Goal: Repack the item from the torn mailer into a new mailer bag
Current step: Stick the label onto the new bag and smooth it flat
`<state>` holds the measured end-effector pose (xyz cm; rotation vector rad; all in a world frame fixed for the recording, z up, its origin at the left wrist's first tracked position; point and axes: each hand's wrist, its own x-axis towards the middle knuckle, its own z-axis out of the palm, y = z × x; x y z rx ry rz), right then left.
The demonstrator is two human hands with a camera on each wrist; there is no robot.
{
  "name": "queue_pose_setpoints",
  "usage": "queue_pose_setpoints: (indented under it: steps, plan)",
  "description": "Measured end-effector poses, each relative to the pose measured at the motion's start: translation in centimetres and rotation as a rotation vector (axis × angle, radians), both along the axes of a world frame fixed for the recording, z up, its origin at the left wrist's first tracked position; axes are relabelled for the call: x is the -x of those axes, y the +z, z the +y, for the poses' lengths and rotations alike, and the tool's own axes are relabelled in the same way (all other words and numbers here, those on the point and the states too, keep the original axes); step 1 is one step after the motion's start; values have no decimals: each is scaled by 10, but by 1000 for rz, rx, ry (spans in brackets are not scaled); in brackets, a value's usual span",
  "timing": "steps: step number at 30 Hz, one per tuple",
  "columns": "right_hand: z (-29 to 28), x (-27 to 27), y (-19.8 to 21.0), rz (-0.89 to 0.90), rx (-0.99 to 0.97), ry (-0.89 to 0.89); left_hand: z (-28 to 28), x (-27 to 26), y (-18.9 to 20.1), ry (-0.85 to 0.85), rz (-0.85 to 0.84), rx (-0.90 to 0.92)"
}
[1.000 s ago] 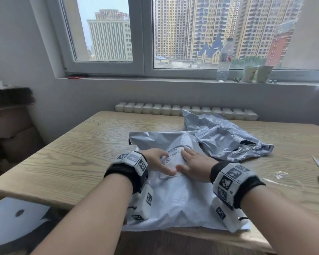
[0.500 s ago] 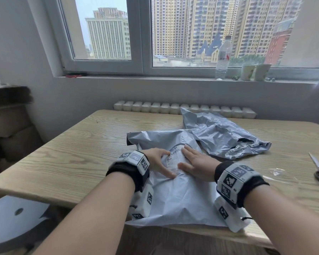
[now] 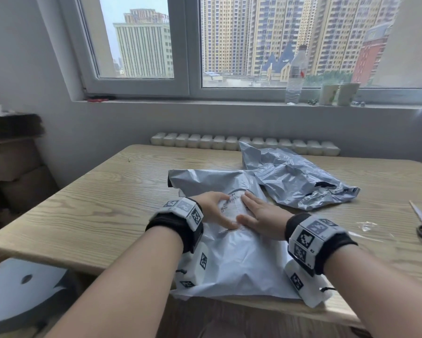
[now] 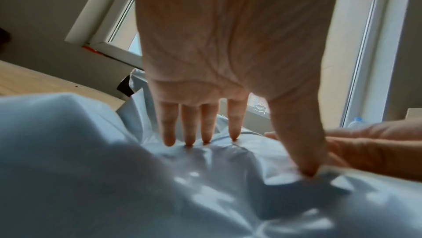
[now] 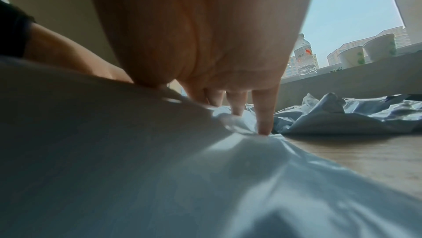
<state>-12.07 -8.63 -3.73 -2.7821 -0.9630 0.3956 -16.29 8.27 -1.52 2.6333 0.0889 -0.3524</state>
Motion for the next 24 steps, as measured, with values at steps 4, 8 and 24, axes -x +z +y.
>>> queue_pose_setpoints:
  steps: [4,8,24]
  plan:
    - [-6,3,7,0,-32,-11,11,3,9,17,49,-188]
    - [-23,-6,10,-61,-159,-146,36,0,5,244,-54,-241]
    - [-37,-33,-12,100,-307,-504,71,-5,-26,317,-48,-146]
